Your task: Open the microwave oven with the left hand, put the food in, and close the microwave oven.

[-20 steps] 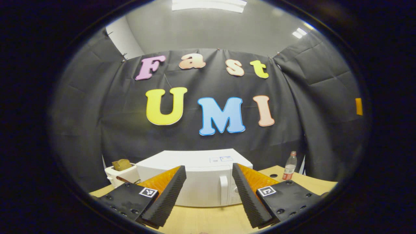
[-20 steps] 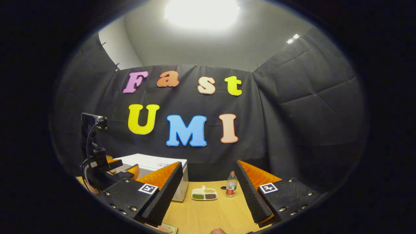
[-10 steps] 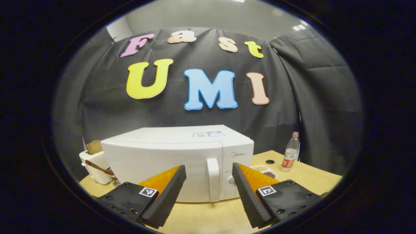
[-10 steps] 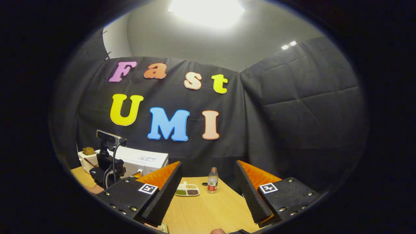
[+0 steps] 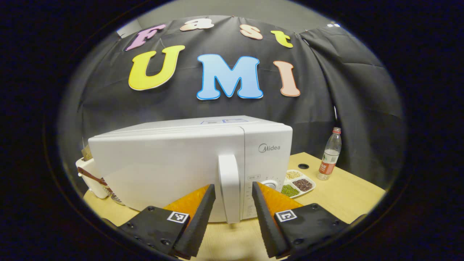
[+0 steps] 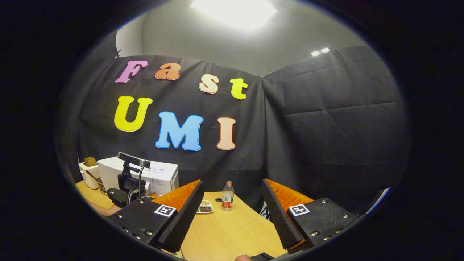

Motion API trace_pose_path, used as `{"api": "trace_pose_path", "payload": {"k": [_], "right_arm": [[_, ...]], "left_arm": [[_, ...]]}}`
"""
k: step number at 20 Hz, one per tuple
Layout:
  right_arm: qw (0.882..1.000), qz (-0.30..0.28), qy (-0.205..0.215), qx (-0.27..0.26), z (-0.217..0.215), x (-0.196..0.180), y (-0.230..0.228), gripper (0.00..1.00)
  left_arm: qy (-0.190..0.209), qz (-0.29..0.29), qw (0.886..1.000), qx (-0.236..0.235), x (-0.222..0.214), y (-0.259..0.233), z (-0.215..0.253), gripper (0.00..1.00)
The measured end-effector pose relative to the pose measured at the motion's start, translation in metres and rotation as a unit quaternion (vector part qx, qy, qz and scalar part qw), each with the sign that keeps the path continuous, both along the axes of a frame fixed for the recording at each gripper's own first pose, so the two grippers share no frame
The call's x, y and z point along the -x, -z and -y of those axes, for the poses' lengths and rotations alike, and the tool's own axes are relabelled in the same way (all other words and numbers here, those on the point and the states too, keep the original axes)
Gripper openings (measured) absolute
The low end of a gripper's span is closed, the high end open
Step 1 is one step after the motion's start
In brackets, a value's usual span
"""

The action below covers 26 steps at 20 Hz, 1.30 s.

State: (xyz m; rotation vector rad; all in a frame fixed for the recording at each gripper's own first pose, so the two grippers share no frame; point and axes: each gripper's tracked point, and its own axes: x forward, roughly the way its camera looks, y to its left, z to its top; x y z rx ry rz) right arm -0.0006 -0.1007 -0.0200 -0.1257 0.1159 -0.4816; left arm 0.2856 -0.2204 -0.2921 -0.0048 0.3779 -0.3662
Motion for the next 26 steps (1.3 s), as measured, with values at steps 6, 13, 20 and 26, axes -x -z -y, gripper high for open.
{"api": "trace_pose_path", "payload": {"k": [6,13,20,26], "right_arm": [[1.0,-0.003,-0.009,0.005,0.0,0.002,-0.001,0.97],[0.999,0.007,-0.035,-0.001,0.001,0.001,-0.005,0.97],[0.993,0.006,-0.115,-0.034,-0.028,-0.027,0.009,0.98],[0.975,0.016,-0.215,-0.044,-0.079,-0.044,0.008,0.97]], "left_arm": [[-0.01,0.003,1.0,-0.003,-0.007,-0.005,-0.002,0.35],[-0.026,-0.022,0.999,-0.008,0.023,-0.004,-0.015,0.14],[-0.012,-0.016,1.0,-0.005,0.091,-0.025,-0.059,0.14],[-0.053,-0.018,0.998,-0.012,0.145,-0.033,-0.116,0.14]]}}
